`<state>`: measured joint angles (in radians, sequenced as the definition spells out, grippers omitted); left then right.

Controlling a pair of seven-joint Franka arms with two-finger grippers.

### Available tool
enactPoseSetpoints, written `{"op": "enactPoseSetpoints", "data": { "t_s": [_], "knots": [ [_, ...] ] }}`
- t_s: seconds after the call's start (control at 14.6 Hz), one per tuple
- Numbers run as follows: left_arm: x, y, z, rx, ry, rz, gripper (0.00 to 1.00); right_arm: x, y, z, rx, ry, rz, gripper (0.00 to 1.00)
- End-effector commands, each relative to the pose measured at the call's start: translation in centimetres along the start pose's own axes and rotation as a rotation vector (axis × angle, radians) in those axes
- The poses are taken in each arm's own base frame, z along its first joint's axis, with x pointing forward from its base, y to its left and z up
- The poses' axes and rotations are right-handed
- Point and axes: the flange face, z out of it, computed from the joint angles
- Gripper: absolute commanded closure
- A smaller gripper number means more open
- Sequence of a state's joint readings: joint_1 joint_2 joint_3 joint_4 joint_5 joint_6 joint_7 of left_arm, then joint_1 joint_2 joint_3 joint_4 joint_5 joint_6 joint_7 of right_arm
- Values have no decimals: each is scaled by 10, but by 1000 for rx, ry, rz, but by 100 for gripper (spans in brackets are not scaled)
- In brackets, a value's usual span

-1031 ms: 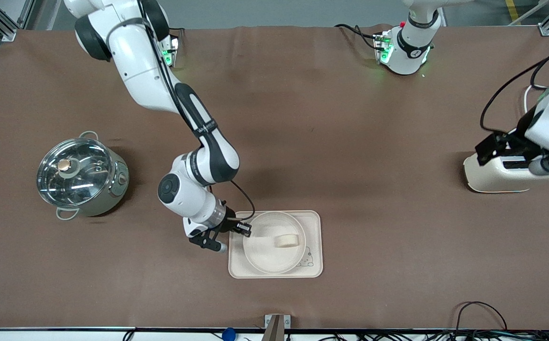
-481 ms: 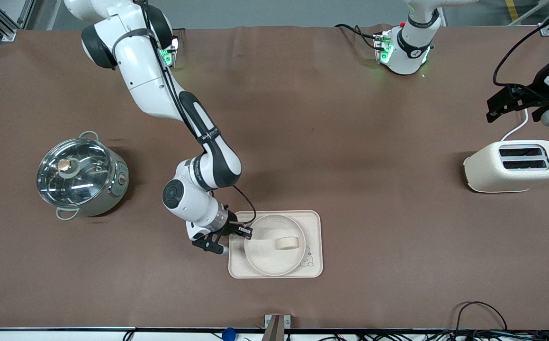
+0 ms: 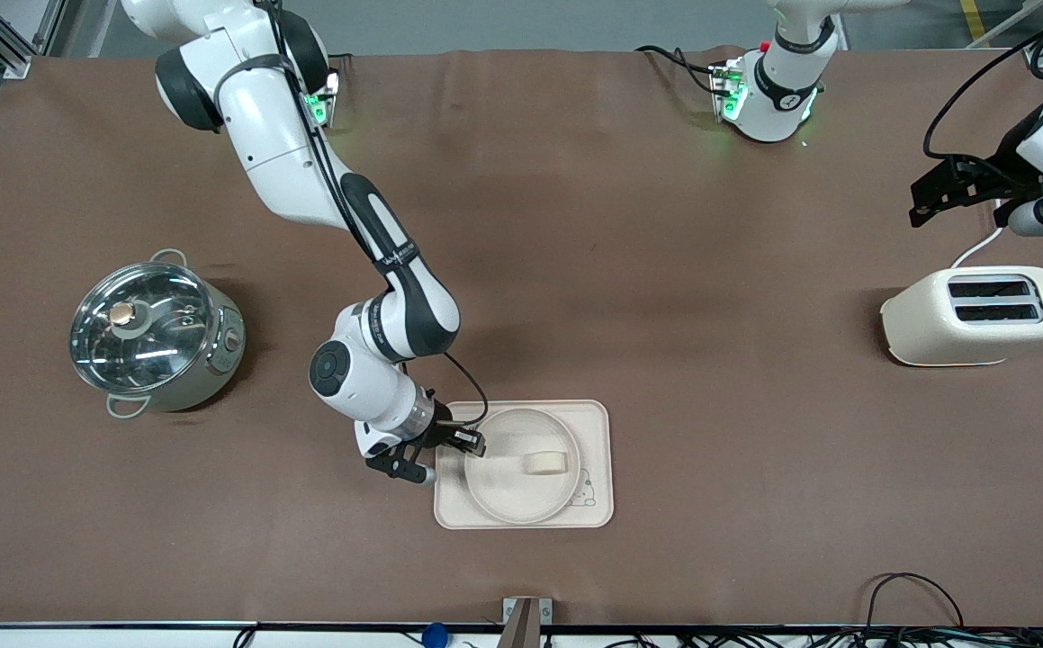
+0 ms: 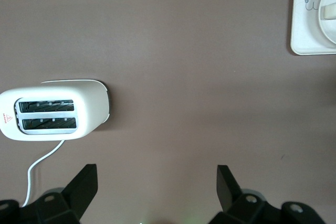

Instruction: Place bun in plate and plate on tray

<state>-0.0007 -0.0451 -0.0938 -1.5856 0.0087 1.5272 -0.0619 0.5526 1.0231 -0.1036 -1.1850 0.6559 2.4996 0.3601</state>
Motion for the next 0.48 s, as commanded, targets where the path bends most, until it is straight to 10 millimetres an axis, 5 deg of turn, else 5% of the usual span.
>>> {"op": "enactPoseSetpoints", "data": {
  "t_s": [0.0,0.34,0.41],
  "knots": [
    [-5,-1,-3,-17,-2,8,0,-1,-5,-17,3,-8,-14,36],
    [-6,3,-3,-18,-5,13,0,4,13,-63,-20,-19,-36,0],
    [-6,8,-3,-17,-5,20,0,4,14,-78,-26,-18,-39,0]
  ]
}}
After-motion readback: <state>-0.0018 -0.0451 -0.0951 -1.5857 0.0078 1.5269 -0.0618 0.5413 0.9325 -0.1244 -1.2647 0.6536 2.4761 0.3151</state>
